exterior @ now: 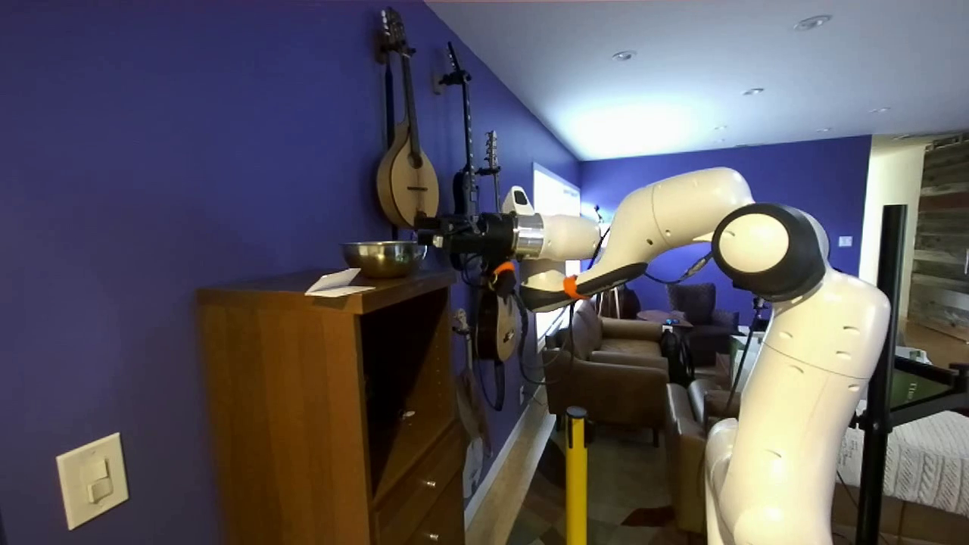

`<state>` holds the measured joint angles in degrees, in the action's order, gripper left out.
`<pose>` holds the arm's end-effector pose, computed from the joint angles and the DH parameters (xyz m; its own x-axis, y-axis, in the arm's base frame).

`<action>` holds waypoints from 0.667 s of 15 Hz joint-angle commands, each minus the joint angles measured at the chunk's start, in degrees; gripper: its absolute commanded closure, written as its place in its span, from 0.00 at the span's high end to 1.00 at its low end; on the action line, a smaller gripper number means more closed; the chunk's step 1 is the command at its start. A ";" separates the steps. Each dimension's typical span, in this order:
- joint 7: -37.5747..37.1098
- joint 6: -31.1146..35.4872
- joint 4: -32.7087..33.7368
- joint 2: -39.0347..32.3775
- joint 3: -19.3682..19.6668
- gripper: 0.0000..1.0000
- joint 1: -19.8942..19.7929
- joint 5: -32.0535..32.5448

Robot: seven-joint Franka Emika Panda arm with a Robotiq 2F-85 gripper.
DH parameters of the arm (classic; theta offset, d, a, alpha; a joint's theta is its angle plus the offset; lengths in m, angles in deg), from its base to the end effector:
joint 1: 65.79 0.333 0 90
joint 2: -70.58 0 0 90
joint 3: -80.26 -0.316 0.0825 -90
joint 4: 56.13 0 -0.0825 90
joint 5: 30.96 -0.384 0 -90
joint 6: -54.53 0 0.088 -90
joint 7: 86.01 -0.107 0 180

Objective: Put the paper on the top of the cupboard

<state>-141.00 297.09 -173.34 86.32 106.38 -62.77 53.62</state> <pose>0.3778 -0.0536 0.6862 -0.2564 0.1838 0.9489 0.5893 -0.7484 0.3042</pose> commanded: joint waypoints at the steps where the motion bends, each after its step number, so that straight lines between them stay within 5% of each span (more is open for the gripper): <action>1: 6.47 -0.21 -3.38 6.01 11.41 1.00 15.65 8.88; 6: 18.99 -0.37 -8.38 16.77 28.93 1.00 38.07 19.99; 10: 23.64 -0.35 -8.79 27.61 39.99 1.00 51.78 27.50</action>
<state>-120.03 296.74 -180.86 104.32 140.21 -19.35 75.78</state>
